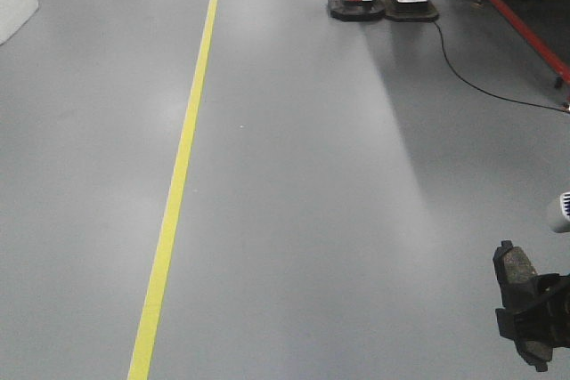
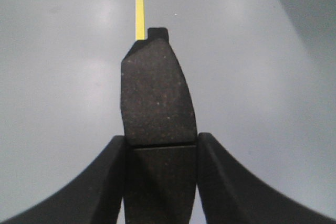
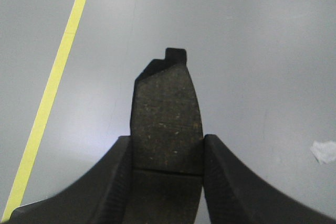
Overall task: Move and align brake pads A on conveyor
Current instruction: 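Drive forward along the yellow floor line carrying both pads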
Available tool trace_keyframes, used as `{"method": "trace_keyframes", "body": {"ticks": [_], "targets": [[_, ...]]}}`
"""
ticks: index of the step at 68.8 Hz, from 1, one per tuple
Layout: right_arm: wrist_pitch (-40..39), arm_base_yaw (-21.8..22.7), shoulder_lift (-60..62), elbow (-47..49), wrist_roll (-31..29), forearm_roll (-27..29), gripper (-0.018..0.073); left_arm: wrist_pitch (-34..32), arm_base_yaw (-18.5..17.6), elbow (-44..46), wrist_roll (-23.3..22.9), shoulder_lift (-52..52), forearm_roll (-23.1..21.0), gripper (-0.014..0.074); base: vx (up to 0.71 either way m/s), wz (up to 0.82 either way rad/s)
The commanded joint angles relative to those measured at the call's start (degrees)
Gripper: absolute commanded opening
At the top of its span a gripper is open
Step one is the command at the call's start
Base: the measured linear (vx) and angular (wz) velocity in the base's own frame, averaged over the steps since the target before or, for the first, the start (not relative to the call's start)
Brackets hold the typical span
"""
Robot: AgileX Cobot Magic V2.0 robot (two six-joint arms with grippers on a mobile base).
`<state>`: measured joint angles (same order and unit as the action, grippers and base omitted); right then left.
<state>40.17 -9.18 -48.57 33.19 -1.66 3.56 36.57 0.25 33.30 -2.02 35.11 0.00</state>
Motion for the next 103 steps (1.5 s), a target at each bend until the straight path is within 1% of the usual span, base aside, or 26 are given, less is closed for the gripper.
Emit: {"method": "trace_keyframes", "body": {"ticks": [1,37,103], "targets": [[-3.58,0.03,0.55,1.79,-0.54,0.05,-0.001,-4.47,-0.25,1.67,-0.1,-0.02,0.0,0.0077,0.4,0.15],[-3.58,0.03,0.55,1.79,-0.54,0.05,-0.001,-4.35,-0.25,1.67,-0.1,-0.02,0.0,0.0077,0.42,0.12],[-3.58,0.03,0.55,1.79,-0.54,0.05,-0.001,-4.35,-0.25,1.67,-0.1,-0.02,0.0,0.0077,0.46,0.0]]}}
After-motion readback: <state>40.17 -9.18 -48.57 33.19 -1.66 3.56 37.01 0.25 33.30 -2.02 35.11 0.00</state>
